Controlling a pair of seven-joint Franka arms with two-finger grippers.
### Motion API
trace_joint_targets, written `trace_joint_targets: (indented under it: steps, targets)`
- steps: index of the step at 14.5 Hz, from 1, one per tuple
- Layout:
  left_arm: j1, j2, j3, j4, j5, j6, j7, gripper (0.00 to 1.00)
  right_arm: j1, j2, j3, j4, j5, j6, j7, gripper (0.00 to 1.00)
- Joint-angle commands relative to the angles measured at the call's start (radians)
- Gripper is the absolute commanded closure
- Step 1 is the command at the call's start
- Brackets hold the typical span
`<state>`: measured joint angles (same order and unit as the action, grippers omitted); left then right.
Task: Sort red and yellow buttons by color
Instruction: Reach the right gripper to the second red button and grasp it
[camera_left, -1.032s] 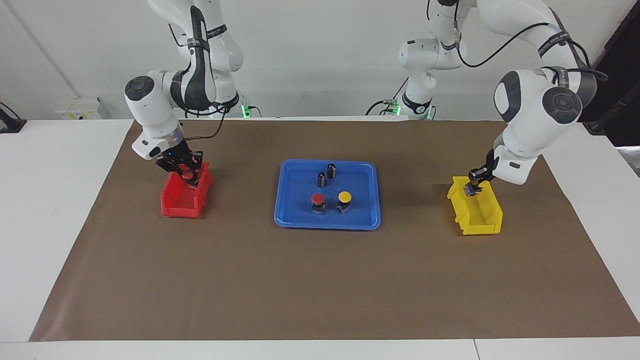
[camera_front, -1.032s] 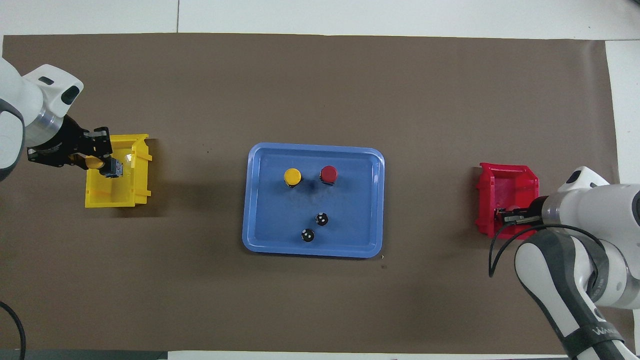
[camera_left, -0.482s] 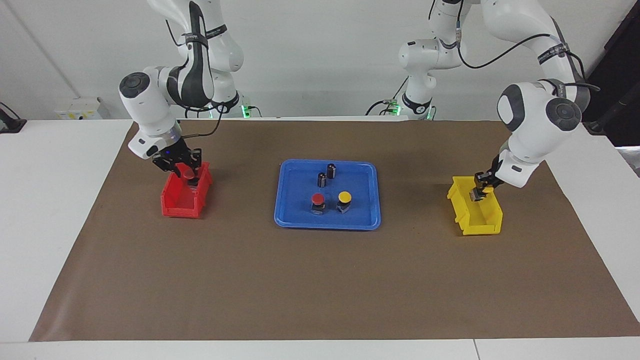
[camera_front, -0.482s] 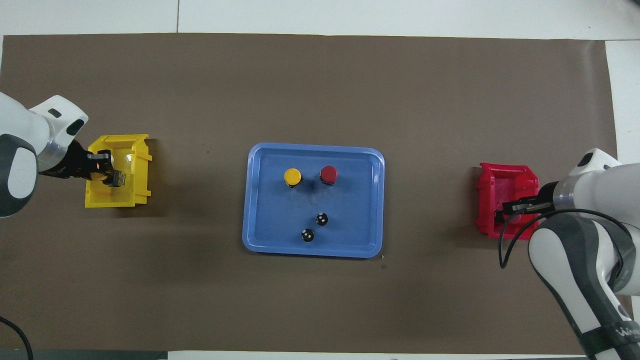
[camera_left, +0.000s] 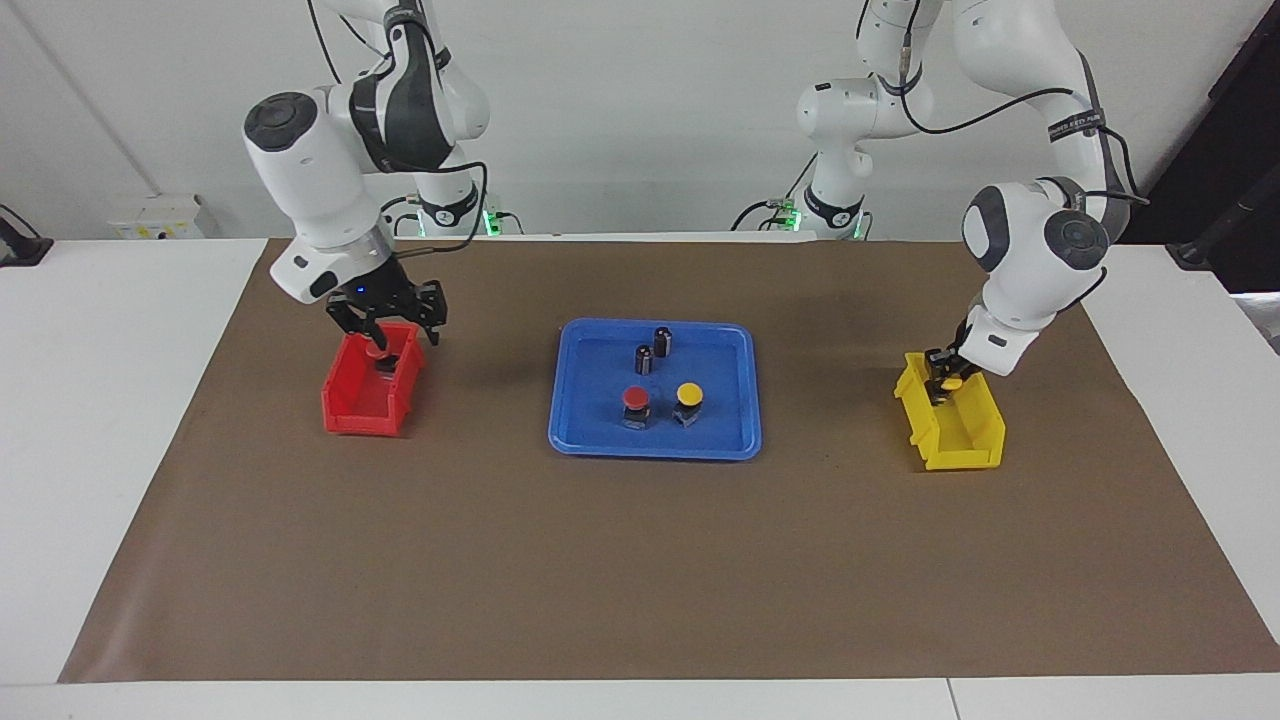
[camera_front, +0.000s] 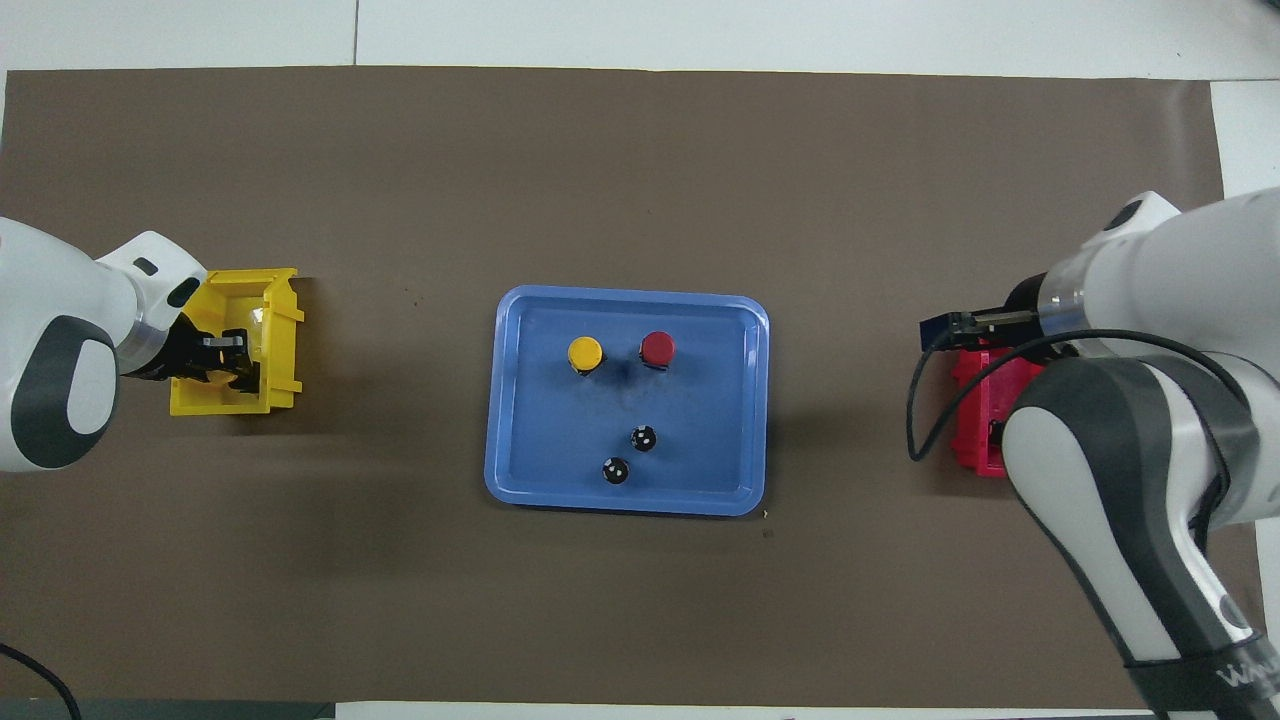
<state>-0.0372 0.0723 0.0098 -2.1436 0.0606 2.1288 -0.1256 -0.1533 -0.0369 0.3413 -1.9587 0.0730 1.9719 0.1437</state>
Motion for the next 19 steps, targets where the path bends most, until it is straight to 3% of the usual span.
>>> trace_joint_targets:
  steps: [1,2,3,5,8,11,13,16,17,19]
  targets:
    - [0.01,-0.039,-0.007,-0.064,0.022,0.065,0.009,0.93,0.133,0.219,0.004,0.31,-0.117,-0.129,0.237,0.11]
    - [0.011,-0.039,-0.007,-0.067,0.022,0.068,0.009,0.73,0.19,0.295,0.004,0.407,-0.16,-0.155,0.326,0.07]
    - [0.011,-0.039,-0.007,-0.065,0.022,0.069,0.011,0.43,0.234,0.346,0.002,0.463,-0.183,-0.156,0.396,0.01]
    - [0.017,-0.035,-0.007,-0.056,0.022,0.063,0.011,0.35,0.351,0.44,-0.001,0.5,-0.24,-0.148,0.535,0.01]
    - [0.017,-0.029,-0.007,-0.012,0.022,0.028,0.009,0.35,0.437,0.52,0.002,0.515,-0.314,-0.059,0.675,0.01]
    - [0.016,-0.005,-0.007,0.153,0.022,-0.157,0.011,0.34,0.462,0.52,0.004,0.411,-0.314,0.03,0.749,0.01]
    - [0.016,0.003,-0.008,0.259,0.021,-0.269,0.042,0.25,0.463,0.508,0.005,0.368,-0.314,0.056,0.755,0.05]
    - [0.002,-0.069,-0.011,0.281,0.021,-0.311,0.153,0.11,0.462,0.488,0.005,0.284,-0.314,0.154,0.755,0.14]
    - [0.002,-0.094,-0.019,0.286,0.021,-0.352,0.159,0.0,0.462,0.476,0.005,0.253,-0.314,0.18,0.755,0.17]
    - [-0.003,-0.123,-0.025,0.306,0.015,-0.412,0.202,0.0,0.462,0.468,0.005,0.227,-0.314,0.202,0.748,0.23]
